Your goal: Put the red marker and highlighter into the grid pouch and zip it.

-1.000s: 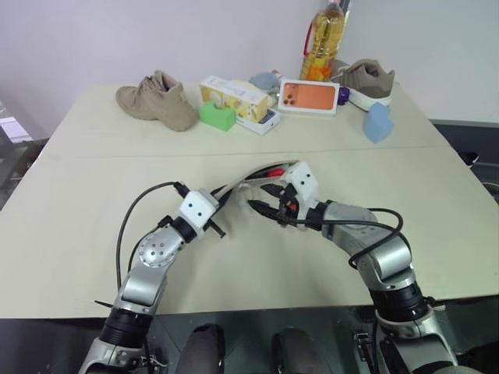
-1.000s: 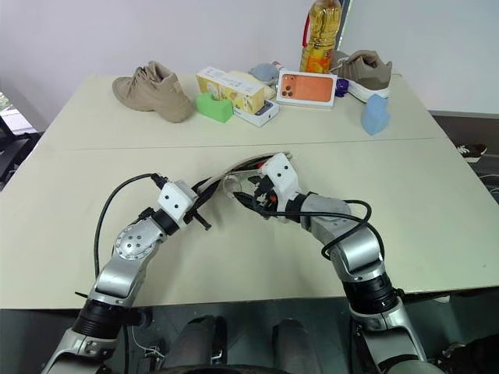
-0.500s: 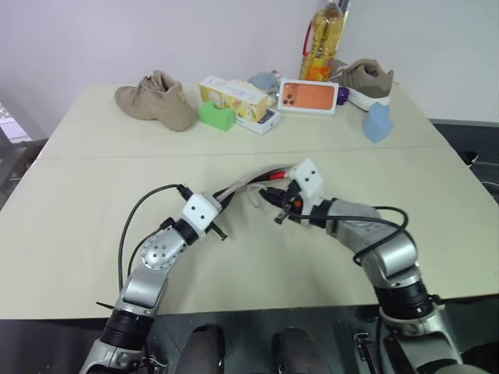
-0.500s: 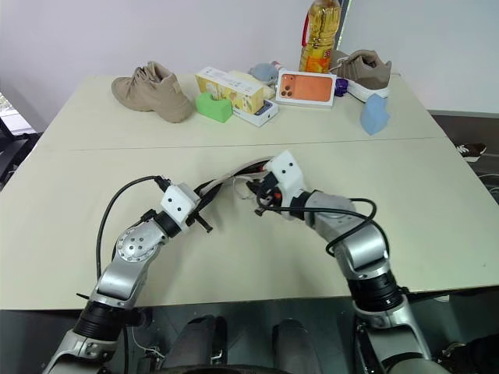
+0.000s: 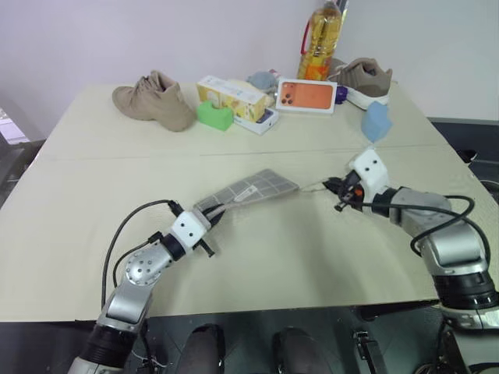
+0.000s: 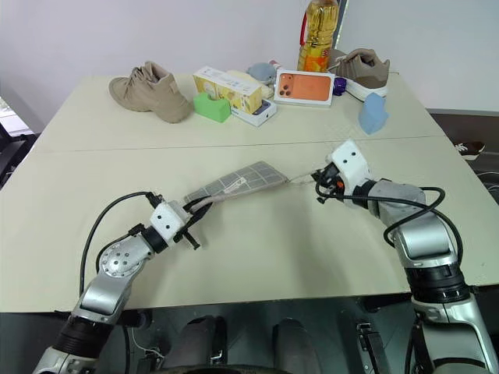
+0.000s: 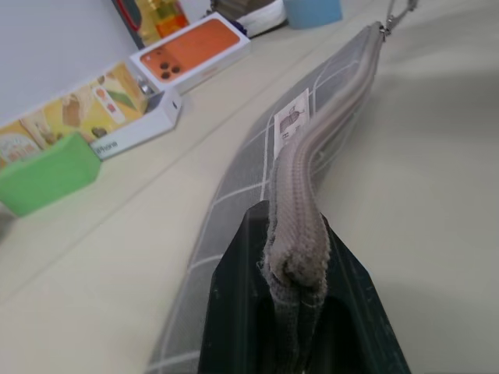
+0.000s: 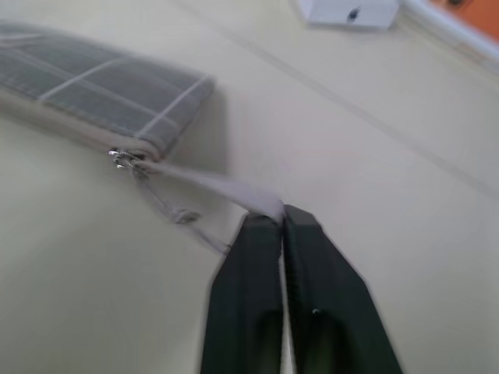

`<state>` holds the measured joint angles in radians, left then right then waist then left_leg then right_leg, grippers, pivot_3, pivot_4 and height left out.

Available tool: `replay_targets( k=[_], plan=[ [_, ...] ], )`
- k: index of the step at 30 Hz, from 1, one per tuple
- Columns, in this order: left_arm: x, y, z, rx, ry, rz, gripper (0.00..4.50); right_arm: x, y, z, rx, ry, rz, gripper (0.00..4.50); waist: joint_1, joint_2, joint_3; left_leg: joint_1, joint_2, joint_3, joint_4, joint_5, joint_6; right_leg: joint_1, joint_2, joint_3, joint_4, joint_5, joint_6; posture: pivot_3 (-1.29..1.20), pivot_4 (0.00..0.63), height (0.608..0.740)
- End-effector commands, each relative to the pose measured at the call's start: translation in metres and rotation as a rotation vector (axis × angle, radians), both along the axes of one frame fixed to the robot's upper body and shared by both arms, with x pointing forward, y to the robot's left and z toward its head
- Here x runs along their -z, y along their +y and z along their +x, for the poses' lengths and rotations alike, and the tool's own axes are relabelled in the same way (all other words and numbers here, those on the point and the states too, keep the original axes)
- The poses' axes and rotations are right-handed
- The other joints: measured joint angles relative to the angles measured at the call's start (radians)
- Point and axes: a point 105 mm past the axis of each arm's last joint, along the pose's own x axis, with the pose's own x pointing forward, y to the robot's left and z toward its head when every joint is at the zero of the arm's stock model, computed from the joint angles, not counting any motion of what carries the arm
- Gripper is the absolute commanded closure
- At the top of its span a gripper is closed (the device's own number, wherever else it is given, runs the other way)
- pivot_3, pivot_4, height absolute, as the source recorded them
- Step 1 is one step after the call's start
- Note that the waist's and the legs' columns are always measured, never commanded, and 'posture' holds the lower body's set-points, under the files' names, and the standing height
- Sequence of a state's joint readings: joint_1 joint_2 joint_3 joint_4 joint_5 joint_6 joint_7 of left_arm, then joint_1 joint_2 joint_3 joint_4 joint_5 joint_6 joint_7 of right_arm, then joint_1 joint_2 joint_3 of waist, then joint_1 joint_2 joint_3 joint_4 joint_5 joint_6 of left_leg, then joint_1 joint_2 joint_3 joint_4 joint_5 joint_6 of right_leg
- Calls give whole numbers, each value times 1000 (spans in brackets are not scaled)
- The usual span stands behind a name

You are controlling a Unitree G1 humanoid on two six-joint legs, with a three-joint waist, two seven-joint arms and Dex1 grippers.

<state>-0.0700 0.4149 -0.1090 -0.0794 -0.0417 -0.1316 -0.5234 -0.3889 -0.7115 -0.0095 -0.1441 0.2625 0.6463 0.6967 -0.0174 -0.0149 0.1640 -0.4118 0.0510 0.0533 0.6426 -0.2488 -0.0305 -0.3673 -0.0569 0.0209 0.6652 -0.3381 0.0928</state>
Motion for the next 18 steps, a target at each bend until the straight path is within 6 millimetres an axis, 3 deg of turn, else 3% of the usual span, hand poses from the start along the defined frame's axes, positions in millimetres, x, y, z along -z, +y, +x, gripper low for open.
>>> replay_targets(
  k=[1, 4, 6, 12, 18],
  plan=[
    [0, 22, -3, -53, 50, -28, 2521, -7, 4, -15, -94, -7, 17, 2683, 1, 0, 0, 0, 0, 0, 0, 0, 0, 0, 0, 0, 0, 0, 0, 0, 150, 740],
    [5, 40, -8, -116, 94, -34, 815, 2, 0, -24, -120, 10, 10, 1021, 1, 0, 0, 0, 0, 0, 0, 0, 0, 0, 0, 0, 0, 0, 0, 0, 150, 740],
    [10, 55, -12, -176, 137, -47, 0, 5, -5, -30, -132, 7, 23, 72, 1, 0, 0, 0, 0, 0, 0, 0, 0, 1, -1, 0, 0, 0, 0, 0, 150, 740],
    [12, 97, -25, -350, 209, -118, 0, -1, -27, -35, -82, -21, 127, 72, -2, 0, 1, 1, 0, 0, 0, 0, 0, 1, -2, 0, -1, 0, 0, 0, 150, 740],
    [6, 118, -32, -441, 199, -154, 0, 2, -39, -32, -37, -24, 188, 72, 2, -1, 1, 1, 0, 0, 0, 0, 0, 2, -3, 0, -1, -1, -1, 0, 150, 740]
  ],
)
